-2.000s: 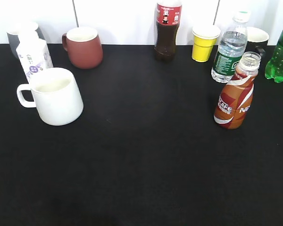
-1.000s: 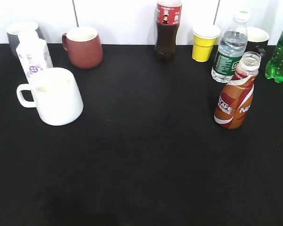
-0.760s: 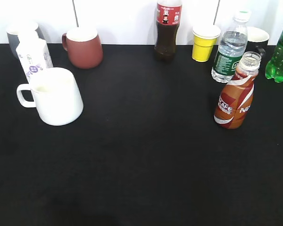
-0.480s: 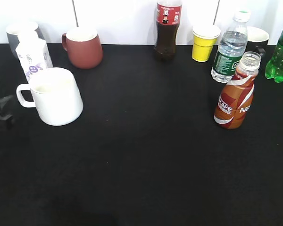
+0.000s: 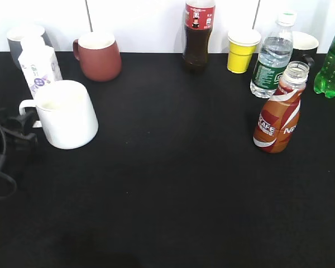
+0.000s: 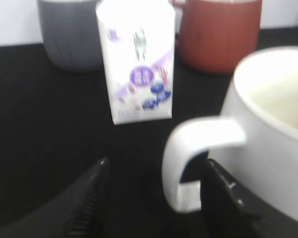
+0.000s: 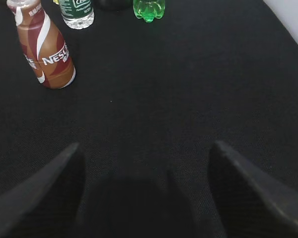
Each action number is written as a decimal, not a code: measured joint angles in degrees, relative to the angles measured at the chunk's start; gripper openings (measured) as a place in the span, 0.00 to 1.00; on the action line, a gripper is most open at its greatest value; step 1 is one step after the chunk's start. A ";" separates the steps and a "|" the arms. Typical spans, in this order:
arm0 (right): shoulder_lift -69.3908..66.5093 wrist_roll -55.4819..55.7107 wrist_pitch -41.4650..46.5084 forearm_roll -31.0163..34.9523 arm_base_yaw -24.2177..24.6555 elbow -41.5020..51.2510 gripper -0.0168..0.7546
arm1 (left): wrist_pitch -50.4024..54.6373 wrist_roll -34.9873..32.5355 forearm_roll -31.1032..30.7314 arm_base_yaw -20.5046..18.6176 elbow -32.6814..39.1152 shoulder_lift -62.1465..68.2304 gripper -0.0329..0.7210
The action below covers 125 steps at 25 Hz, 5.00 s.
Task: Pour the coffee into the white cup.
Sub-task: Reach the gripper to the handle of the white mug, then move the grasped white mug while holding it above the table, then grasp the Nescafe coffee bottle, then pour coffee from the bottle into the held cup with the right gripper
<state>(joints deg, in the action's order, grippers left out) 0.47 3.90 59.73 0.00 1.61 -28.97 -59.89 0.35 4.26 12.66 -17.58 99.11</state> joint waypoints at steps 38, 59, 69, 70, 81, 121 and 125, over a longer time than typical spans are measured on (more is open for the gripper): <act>0.00 0.00 0.00 0.00 0.00 0.00 0.78 | -6.86 4.53 -23.62 2.21 -7.28 -3.71 0.09; -49.20 -2.32 -80.00 -4.37 0.00 17.14 0.78 | 2.20 7.91 -29.18 4.57 -15.49 -2.37 0.09; -73.29 11.54 -87.33 -11.60 -15.55 16.97 0.78 | 2.08 7.96 -29.06 4.57 -15.49 -2.37 0.09; -74.55 11.79 -90.33 -11.60 -15.57 16.97 0.78 | 2.08 7.96 -29.06 4.57 -15.49 -2.37 0.09; -96.63 1.82 -116.04 -8.18 -15.62 14.27 0.89 | 2.08 7.96 -29.06 4.57 -15.49 -2.37 0.09; -80.13 -28.14 -102.78 -28.28 -15.62 -5.28 0.69 | 10.97 11.32 -33.50 25.69 -31.85 3.84 0.09; -80.13 -40.07 -102.37 -28.28 -15.62 -5.28 0.69 | 11.65 11.32 -31.07 25.69 -31.85 3.84 0.09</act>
<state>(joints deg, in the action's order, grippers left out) -79.66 -36.17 -42.64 -28.28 -14.00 -34.26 -48.24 11.67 -26.81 38.35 -49.43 102.95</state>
